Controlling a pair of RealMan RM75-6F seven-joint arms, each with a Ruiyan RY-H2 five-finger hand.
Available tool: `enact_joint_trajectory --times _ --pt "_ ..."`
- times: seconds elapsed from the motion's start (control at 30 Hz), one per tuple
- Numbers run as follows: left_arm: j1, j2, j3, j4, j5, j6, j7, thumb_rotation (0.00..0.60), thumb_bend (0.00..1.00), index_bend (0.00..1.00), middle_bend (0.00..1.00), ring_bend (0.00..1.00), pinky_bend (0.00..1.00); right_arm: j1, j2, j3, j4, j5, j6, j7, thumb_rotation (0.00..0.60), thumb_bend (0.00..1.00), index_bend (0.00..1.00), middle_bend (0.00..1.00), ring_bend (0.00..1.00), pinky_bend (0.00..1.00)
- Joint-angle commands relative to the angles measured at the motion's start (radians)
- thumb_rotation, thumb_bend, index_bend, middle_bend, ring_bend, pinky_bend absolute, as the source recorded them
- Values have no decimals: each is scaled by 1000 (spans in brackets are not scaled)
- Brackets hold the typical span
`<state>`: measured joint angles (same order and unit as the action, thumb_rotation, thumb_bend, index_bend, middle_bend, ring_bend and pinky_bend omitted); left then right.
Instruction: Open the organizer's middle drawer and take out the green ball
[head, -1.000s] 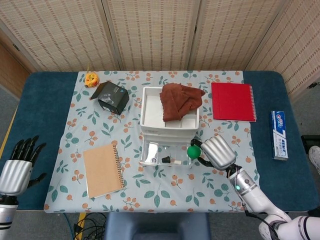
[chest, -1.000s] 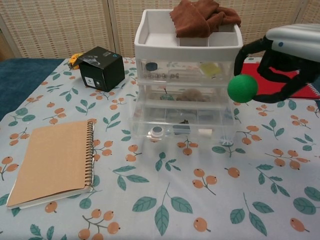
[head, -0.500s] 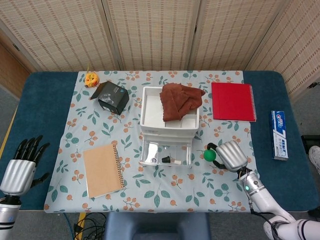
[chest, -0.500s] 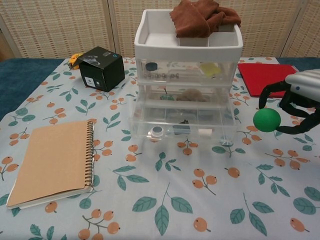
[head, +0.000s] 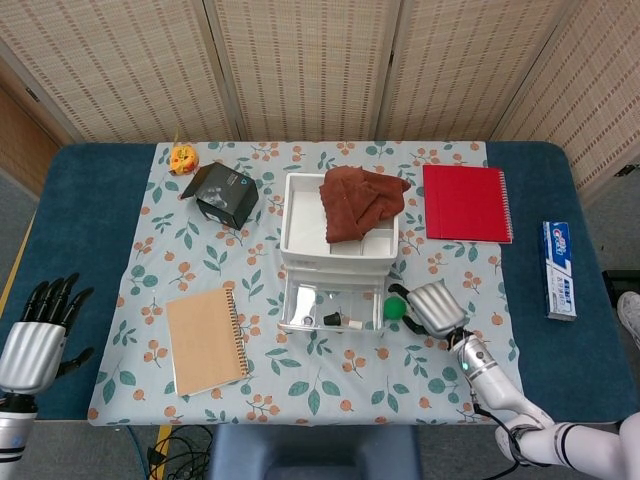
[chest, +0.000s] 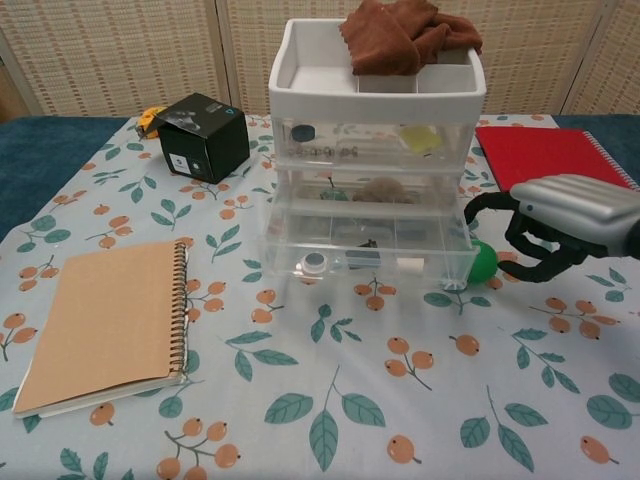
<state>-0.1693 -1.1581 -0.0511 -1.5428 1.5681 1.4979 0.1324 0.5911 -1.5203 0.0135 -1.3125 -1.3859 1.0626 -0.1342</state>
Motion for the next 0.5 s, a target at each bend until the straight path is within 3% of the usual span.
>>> enact_joint_trajectory --times 0.03,0.27,0.4,0.47,0.5 --pt "-3 -2 1 1 1 -4 2 600 133 144 44 45 60 -7 18 7 -19 10 -6 -5 600 460 83 850 1000 1000" --pt "-8 -4 -4 -4 4 -3 -1 600 133 144 44 45 60 -65 120 21 -143 -5 97 -18 600 466 64 778 948 1000" --pt "-13 -9 -5 -6 -5 -16 3 600 132 144 44 45 60 -138 221 16 -244 -16 202 -24 600 466 81 675 801 995" --pt "-15 -13 -5 -6 -6 -20 5 600 132 144 44 45 60 -170 263 6 -282 -22 240 -31 600 466 89 599 701 928" --pt "-16 -15 -5 -7 -7 -21 7 600 133 143 44 45 60 -186 284 1 -302 -22 254 -34 600 466 90 541 620 830"
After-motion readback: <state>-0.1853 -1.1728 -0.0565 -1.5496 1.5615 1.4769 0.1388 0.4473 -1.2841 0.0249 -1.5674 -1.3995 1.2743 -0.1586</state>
